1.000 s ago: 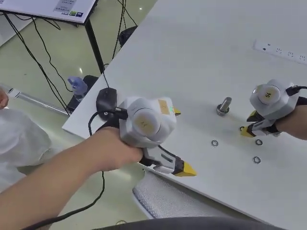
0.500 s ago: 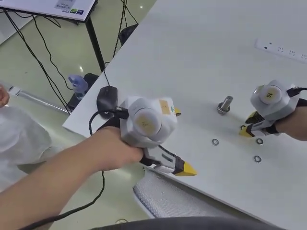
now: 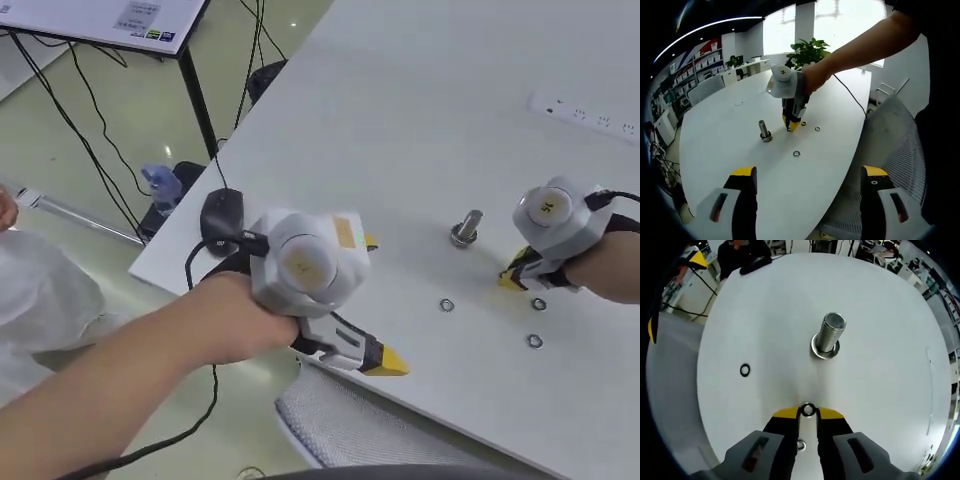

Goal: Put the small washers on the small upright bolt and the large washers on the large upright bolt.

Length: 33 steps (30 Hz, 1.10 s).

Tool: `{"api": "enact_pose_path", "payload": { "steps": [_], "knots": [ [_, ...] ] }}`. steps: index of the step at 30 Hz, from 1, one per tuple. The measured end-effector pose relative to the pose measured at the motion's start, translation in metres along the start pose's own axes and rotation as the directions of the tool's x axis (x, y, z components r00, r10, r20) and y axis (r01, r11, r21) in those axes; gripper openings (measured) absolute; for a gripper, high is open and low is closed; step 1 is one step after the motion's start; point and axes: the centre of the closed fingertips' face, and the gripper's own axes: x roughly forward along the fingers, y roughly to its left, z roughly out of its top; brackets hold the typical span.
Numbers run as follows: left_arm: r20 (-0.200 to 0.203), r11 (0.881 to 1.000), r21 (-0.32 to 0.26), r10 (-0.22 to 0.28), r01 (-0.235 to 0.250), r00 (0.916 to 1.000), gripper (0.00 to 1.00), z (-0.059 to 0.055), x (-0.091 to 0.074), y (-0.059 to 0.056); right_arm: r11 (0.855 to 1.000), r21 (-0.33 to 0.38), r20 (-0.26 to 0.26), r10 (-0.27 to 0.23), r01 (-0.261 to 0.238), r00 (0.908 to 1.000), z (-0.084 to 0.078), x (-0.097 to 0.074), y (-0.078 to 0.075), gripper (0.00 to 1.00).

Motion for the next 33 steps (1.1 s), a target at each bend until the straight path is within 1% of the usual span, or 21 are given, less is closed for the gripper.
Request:
{"api": "enact_pose_path", "payload": {
  "steps": [3, 6, 9, 14, 15, 16, 21, 24, 29, 33],
  "knots": [
    [0.002, 1.0, 0.0, 0.001, -0.001, 1.0, 0.85, 0.001, 0.0, -0.001, 1.0, 0.008, -0.006, -0.004, 0.004, 1.0, -0.001, 0.0, 0.0, 0.14],
    [0.003, 1.0, 0.003, 0.001, -0.001, 1.0, 0.85, 0.002, 0.0, -0.001, 0.999, 0.045, -0.003, -0.008, 0.008, 1.0, -0.001, 0.0, -0.001, 0.13],
    [0.007, 1.0, 0.004, 0.003, -0.003, 1.0, 0.85, 0.004, -0.001, -0.001, 0.999, 0.034, -0.001, -0.013, 0.013, 0.9999, -0.001, -0.001, 0.0, 0.12],
    [0.007, 1.0, 0.0, 0.008, -0.008, 0.9999, 0.85, 0.003, -0.001, 0.0, 0.999, 0.037, -0.002, -0.019, 0.019, 0.9998, -0.002, -0.001, -0.001, 0.12],
    [0.006, 1.0, 0.0, 0.008, -0.008, 1.0, 0.85, 0.003, -0.001, 0.0, 0.999, 0.042, -0.002, -0.017, 0.017, 0.9998, -0.003, -0.002, -0.001, 0.12],
    [0.006, 1.0, 0.001, 0.009, -0.009, 0.9999, 0.85, 0.003, 0.0, 0.0, 0.999, 0.049, 0.003, -0.005, 0.005, 1.0, -0.003, -0.003, 0.0, 0.12],
    [0.008, 1.0, -0.005, 0.014, -0.014, 0.9999, 0.86, 0.003, 0.001, 0.003, 0.998, 0.059, 0.008, -0.005, 0.005, 1.0, -0.004, -0.017, -0.002, 0.12],
    [0.007, 1.0, 0.002, 0.012, -0.012, 0.9999, 0.86, 0.005, 0.003, 0.003, 0.998, 0.055, 0.008, -0.013, 0.012, 0.9999, -0.005, -0.027, -0.007, 0.12],
    [0.009, 1.0, 0.005, 0.016, -0.016, 0.9998, 0.86, 0.01, 0.006, 0.009, 0.998, 0.066, 0.028, -0.02, 0.018, 0.9994, -0.004, -0.049, -0.018, 0.12],
    [0.007, 1.0, 0.009, 0.016, -0.016, 0.9999, 0.86, 0.012, 0.008, 0.009, 0.997, 0.075, 0.03, -0.027, 0.025, 0.9992, -0.007, -0.06, -0.025, 0.12]
  ]
}}
